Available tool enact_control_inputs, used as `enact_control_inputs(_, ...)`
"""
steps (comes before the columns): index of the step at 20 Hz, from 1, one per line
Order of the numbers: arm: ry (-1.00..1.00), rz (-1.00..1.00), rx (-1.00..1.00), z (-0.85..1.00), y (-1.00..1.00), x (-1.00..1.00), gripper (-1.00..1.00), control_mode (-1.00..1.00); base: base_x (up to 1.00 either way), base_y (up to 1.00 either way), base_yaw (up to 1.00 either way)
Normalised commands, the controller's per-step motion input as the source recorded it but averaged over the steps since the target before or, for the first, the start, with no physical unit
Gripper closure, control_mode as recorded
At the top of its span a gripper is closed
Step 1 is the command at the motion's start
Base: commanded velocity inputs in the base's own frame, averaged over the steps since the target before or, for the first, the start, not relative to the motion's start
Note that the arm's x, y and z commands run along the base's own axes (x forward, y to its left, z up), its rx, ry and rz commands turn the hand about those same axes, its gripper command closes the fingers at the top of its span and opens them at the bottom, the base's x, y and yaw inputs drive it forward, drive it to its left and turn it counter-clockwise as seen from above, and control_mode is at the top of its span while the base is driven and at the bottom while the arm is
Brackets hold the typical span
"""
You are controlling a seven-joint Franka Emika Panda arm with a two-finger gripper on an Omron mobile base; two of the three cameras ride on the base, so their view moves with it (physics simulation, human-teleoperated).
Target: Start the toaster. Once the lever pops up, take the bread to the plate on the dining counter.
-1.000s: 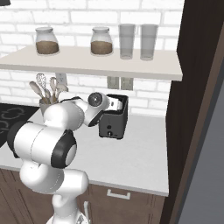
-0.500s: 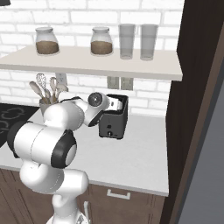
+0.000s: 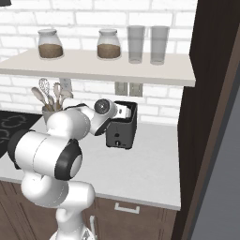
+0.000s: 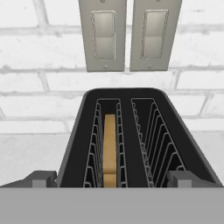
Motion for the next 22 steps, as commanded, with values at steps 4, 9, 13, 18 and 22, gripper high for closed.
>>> enact_control_inputs(4,0.0,0.0,0.0,0.0,0.0,0.0,-1.0,-1.0,0.0,0.0,0.0)
enact_control_inputs(9,0.0,0.0,0.0,0.0,0.0,0.0,-1.0,-1.0,0.0,0.0,0.0)
enact_control_inputs(13,0.0,0.0,0.0,0.0,0.0,0.0,-1.0,-1.0,0.0,0.0,0.0)
enact_control_inputs(18,0.0,0.0,0.0,0.0,0.0,0.0,-1.0,-1.0,0.0,0.0,0.0)
enact_control_inputs(22,0.0,0.0,0.0,0.0,0.0,0.0,-1.0,-1.0,0.0,0.0,0.0)
